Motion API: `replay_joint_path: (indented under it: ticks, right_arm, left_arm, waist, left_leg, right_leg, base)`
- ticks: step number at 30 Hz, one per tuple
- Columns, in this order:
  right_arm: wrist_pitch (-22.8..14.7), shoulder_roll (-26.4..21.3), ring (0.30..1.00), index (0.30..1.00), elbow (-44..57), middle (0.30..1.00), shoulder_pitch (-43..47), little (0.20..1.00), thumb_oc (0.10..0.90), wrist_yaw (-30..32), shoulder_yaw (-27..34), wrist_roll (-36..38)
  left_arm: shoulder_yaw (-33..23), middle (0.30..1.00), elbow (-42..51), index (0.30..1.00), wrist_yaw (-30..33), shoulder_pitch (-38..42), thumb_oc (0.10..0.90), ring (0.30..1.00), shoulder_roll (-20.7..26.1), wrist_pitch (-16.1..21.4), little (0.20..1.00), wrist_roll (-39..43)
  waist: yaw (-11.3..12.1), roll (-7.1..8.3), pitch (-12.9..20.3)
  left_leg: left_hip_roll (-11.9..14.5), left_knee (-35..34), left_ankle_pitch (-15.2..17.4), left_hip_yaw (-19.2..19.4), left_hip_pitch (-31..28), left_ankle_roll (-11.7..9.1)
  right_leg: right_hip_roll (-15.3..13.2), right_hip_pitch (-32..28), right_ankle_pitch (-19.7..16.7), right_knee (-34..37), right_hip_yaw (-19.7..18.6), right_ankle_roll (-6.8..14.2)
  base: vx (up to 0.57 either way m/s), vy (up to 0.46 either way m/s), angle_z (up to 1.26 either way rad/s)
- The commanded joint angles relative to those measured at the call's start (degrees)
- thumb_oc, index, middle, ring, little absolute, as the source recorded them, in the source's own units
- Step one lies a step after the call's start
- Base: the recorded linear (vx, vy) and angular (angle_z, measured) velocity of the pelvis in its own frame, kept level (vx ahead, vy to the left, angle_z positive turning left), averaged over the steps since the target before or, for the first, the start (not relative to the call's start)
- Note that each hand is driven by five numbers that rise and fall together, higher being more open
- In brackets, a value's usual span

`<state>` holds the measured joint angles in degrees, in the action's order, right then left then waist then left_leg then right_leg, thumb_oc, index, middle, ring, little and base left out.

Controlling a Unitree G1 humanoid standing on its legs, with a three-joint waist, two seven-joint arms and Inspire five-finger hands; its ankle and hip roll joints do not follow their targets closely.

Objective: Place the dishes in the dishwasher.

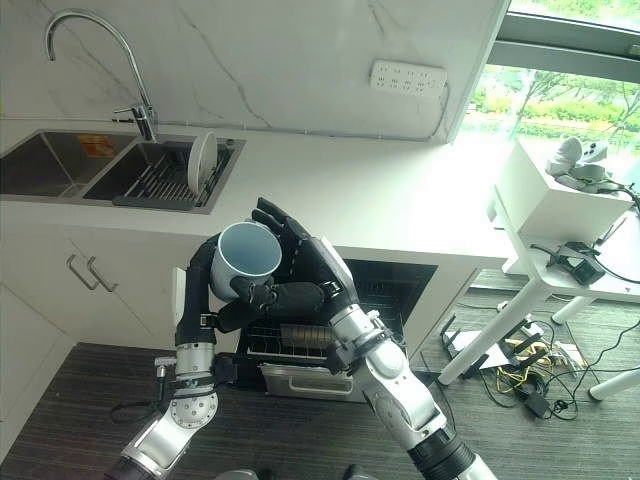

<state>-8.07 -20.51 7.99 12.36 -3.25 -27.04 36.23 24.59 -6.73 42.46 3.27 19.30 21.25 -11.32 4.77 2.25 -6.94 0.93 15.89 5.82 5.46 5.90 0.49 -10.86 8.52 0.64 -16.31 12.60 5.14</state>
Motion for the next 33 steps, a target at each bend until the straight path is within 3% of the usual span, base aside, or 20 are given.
replay_joint_path:
  ticks: [1,20,33]
  right_arm:
    - [-3.4,3.1,0.900,0.900,2.2,0.900,9.5,0.900,0.800,-2.1,-1.0,1.2]
    - [-2.2,4.3,0.900,0.900,1.8,0.900,11.9,0.900,0.800,-2.4,-4.3,0.9]
    - [-0.9,5.3,0.900,0.900,0.3,0.900,14.0,0.900,0.800,-2.4,-7.1,0.7]
  left_arm:
    - [1.5,0.300,5.2,0.300,2.2,8.2,0.400,0.300,-0.6,6.2,0.300,-1.1]
    - [2.6,0.300,3.9,0.300,3.6,9.6,0.400,0.300,-1.0,5.2,0.300,-1.4]
    - [3.5,0.300,2.6,0.300,5.5,10.8,0.400,0.300,-1.6,7.2,0.300,-2.3]
  waist:
    - [0.2,0.16,0.8]
    - [0.7,0.33,0.5]
    - [1.3,0.56,0.4]
  left_leg:
    - [-0.6,1.3,9.9,-2.6,-1.6,-0.5]
    - [-1.0,1.3,10.0,-3.1,-1.9,-0.3]
    - [-1.3,1.3,9.9,-3.4,-1.8,-0.3]
  right_leg:
    - [1.6,-5.4,10.3,-0.9,-1.0,3.1]
    - [1.7,-5.6,10.3,-0.9,-1.2,3.2]
    - [1.6,-5.6,10.0,-0.9,-1.0,3.3]
  base:
    - [0.01,-0.002,0.05]
    - [0.00,0.000,0.00]
    - [0.00,-0.001,0.01]
